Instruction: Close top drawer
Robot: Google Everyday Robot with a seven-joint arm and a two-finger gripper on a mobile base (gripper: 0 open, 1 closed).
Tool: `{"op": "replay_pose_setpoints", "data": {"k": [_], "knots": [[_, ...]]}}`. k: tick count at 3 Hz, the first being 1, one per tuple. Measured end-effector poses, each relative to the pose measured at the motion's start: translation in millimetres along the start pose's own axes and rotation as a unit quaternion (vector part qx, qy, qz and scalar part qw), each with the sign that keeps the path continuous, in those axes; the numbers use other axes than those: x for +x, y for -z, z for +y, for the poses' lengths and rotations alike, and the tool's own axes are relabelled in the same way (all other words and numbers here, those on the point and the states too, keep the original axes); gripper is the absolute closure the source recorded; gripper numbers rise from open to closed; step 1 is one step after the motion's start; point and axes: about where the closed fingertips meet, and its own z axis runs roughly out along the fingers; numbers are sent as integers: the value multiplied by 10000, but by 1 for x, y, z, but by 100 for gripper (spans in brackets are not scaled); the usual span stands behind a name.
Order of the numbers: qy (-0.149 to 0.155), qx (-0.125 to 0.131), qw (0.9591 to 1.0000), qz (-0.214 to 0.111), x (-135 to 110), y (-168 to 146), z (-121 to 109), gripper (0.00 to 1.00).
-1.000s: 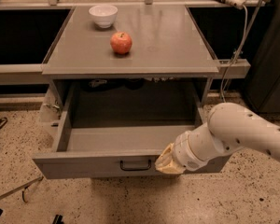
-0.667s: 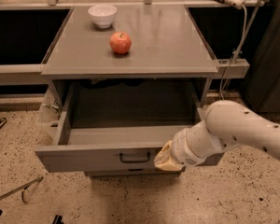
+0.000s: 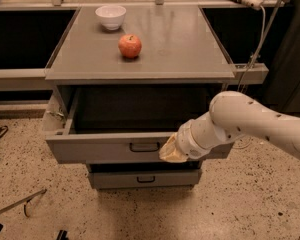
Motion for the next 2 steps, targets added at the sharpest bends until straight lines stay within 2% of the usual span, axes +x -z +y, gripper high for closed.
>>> {"op": "replay_pose_setpoints", "data": {"k": [1,2], "knots": [[52,73,9999,66,-6,-15,-27,100],[52,73,9999,66,-6,-14,-26,100]]}}
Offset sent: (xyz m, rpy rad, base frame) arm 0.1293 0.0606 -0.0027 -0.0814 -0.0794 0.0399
